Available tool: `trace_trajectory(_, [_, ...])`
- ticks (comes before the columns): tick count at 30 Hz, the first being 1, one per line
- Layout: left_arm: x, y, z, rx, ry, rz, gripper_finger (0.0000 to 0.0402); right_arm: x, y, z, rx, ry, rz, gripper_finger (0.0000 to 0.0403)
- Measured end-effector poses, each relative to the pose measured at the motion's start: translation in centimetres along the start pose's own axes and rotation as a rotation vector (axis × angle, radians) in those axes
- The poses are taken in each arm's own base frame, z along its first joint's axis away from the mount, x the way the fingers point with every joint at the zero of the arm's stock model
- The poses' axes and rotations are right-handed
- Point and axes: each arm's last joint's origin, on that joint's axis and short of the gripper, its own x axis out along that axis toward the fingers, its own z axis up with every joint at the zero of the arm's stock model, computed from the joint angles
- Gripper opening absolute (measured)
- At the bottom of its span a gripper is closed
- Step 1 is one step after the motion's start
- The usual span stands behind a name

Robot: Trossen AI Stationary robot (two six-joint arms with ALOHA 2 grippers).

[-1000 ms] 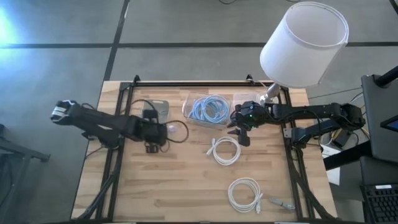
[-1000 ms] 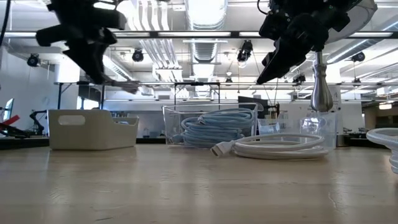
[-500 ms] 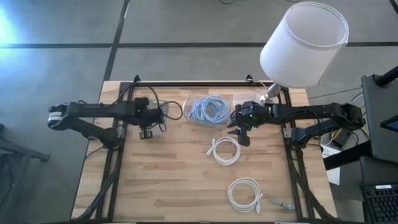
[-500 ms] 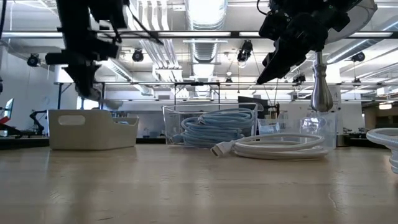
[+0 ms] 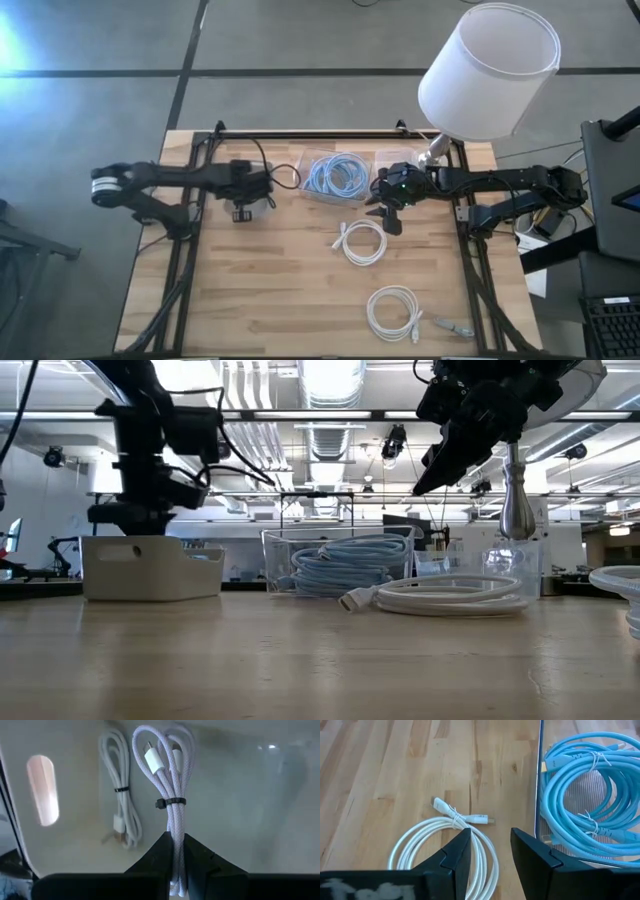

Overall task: Pick & Place USB Port
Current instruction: Put the purple USB cable into the gray bin

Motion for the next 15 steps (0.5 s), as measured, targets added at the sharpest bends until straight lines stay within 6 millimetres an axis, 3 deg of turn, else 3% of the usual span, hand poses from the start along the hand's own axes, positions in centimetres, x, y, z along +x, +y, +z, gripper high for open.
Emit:
trace_trajectory(10, [2.2, 0.2, 0.8, 0.012, 0.057, 0.021, 0.0036, 0.0, 0.0, 0.0, 0.0, 0.0, 0.0, 0.0134])
trace_trajectory(15, [3.0, 0.0, 0.9, 0.027, 0.103, 0.033, 0.0056, 0.0, 0.0, 0.0, -0.003, -0.001, 0.0, 0.0136])
